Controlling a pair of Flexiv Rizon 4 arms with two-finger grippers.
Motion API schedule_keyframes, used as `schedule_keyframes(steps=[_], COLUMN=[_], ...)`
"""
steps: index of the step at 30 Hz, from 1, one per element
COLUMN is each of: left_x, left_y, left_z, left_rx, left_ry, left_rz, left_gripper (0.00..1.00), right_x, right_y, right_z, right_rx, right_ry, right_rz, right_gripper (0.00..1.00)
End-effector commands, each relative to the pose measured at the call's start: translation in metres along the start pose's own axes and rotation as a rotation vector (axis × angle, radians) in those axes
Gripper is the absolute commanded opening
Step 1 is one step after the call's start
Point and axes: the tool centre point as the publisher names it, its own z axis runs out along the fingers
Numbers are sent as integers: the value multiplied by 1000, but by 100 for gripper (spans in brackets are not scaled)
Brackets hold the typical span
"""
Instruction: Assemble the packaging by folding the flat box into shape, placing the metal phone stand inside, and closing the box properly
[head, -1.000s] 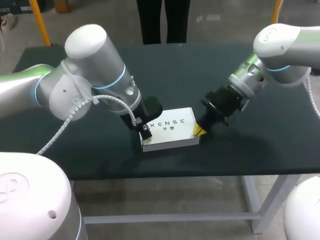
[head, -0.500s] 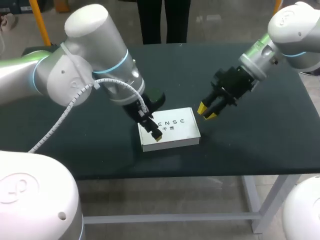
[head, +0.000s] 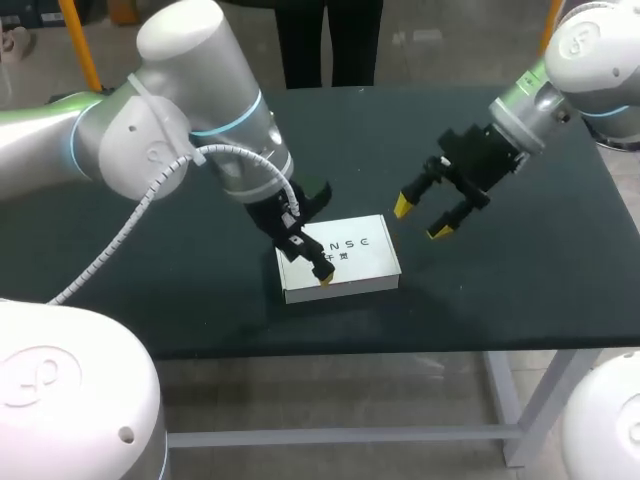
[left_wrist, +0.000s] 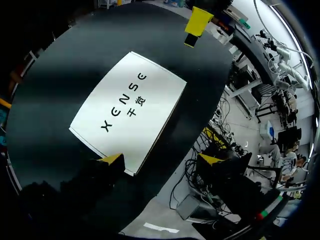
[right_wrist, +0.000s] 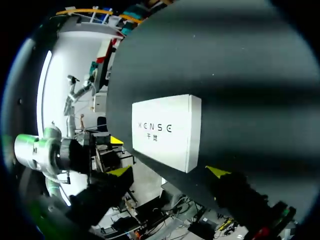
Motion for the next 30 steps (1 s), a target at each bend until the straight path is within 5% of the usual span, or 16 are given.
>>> schedule_keyframes(steps=[1,7,21,24,26,30], left_x=[1,25,78,83,83,83], left_y=[-1,2,7,8,9,9], left_z=[0,8,26,34,38,38], left_rx=[-6,13,15,-1,-33,-33], left_ry=[-5,-102,-254,-245,-248,-248], left_rz=[-1,-153,-460,-514,-545,-545], left_gripper=[100,100,100,100,100,100], right_x=[0,-12,-45,-52,-59,-59], right_y=[-2,-5,1,4,5,5], right_z=[-1,-10,-40,-42,-44,-44], right_rx=[-5,-84,-275,-273,-244,-244], right_ry=[-1,-35,-88,-85,-106,-106], right_rz=[0,-84,-493,-536,-434,-434], right_gripper=[100,100,100,100,100,100])
